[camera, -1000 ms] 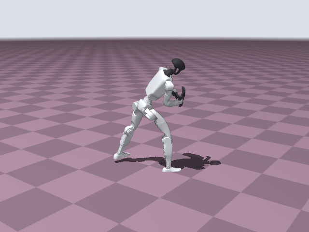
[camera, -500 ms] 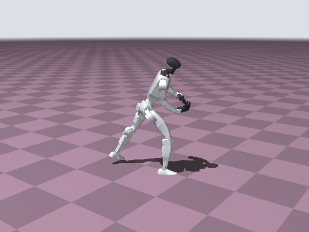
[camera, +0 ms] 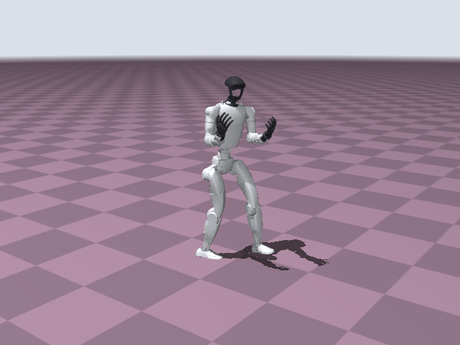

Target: Kungfu

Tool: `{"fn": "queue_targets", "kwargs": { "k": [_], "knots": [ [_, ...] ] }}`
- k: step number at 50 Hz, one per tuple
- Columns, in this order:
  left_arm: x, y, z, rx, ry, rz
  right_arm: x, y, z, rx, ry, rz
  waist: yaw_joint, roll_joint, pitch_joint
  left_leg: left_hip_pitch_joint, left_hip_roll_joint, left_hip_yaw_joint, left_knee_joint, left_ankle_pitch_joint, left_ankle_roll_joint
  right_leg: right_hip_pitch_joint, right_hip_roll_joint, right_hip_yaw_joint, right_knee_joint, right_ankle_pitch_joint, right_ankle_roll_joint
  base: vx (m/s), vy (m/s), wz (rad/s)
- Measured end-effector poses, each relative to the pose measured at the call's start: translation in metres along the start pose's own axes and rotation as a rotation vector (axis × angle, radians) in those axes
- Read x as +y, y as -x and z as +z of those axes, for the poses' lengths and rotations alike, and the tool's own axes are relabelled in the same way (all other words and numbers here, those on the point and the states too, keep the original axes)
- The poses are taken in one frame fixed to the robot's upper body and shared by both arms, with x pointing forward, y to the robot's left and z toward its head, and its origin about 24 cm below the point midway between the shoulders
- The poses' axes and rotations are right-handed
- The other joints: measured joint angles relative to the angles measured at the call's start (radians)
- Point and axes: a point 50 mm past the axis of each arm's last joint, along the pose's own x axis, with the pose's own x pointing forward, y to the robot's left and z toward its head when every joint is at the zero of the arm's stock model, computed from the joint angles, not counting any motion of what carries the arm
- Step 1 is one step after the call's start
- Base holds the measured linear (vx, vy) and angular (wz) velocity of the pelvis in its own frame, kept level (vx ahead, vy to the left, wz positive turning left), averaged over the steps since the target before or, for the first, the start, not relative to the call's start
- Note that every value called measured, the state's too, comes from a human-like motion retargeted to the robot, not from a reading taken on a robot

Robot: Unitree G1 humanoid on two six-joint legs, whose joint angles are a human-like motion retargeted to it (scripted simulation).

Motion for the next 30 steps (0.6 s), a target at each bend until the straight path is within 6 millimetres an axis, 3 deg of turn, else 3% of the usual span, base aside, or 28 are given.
{"fn": "queue_targets", "kwargs": {
  "k": [3,5,8,10,12,14,16,19,23,30],
  "knots": [
    [-0.007,-0.001,-0.008,0.024,0.101,-0.057,0.006,-0.007,0.014,-0.068,-0.062,-0.016,0.023,0.003,0.002,0.103,0.077,-0.052,-0.222,-0.021,0.004,0.063,-0.002,0.082,0.049,-0.019,0.003,0.64,0.09,-3.39],
    [-0.014,0.001,-0.016,0.045,0.175,-0.097,0.010,-0.009,0.021,-0.096,-0.098,-0.019,0.015,0.024,0.007,0.174,0.139,0.002,-0.292,-0.029,-0.002,0.089,0.003,0.116,0.101,-0.043,0.000,0.61,0.26,-2.87],
    [-0.029,0.005,-0.032,0.079,0.314,-0.170,0.012,-0.009,0.031,-0.121,-0.146,-0.025,-0.041,0.065,0.005,0.227,0.170,0.066,-0.233,-0.059,-0.010,0.124,-0.019,0.178,0.150,-0.100,0.017,0.73,0.40,-2.11],
    [-0.041,0.009,-0.046,0.098,0.415,-0.202,0.012,-0.007,0.040,-0.144,-0.172,-0.033,-0.080,0.113,0.014,0.269,0.202,0.139,-0.205,0.058,-0.069,0.140,-0.031,0.183,0.171,-0.136,0.055,0.80,0.51,-1.48],
    [-0.053,0.014,-0.063,0.106,0.520,-0.211,0.010,-0.003,0.053,-0.186,-0.179,-0.046,-0.151,0.170,0.019,0.207,0.216,0.091,-0.085,0.150,-0.149,0.131,-0.068,0.087,0.160,-0.115,0.117,0.79,0.44,-1.08],
    [-0.056,0.018,-0.071,0.110,0.568,-0.194,0.013,0.006,0.060,-0.225,-0.196,-0.062,-0.123,0.156,0.010,0.185,0.199,0.154,0.013,0.111,-0.154,0.077,-0.174,0.066,0.182,-0.077,0.199,0.40,0.43,-2.55],
    [-0.059,0.019,-0.077,0.127,0.587,-0.176,0.014,0.013,0.068,-0.277,-0.191,-0.102,-0.119,0.164,0.049,0.190,0.206,0.213,0.061,0.058,-0.144,0.051,-0.254,-0.050,0.152,-0.023,0.255,-0.02,0.49,-1.55],
    [-0.057,0.024,-0.081,0.143,0.554,-0.125,0.011,0.020,0.077,-0.313,-0.157,-0.151,-0.084,0.157,0.071,0.181,0.196,0.300,0.150,-0.009,-0.121,0.017,-0.382,-0.241,0.085,0.055,0.309,0.18,0.30,-1.29],
    [-0.049,0.036,-0.077,0.178,0.426,-0.122,0.008,0.024,0.087,-0.278,-0.074,-0.096,0.010,0.112,0.018,0.157,0.163,0.383,0.190,-0.038,-0.114,-0.035,-0.525,-0.428,0.005,0.105,0.341,0.20,0.07,-1.12],
    [-0.023,0.043,-0.028,0.202,0.046,-0.247,0.018,0.008,0.094,-0.290,0.109,0.096,0.080,0.079,-0.007,0.057,0.112,0.352,0.229,-0.045,-0.091,0.008,-0.569,-0.533,-0.093,0.108,0.371,0.08,0.02,0.59]
  ]
}}
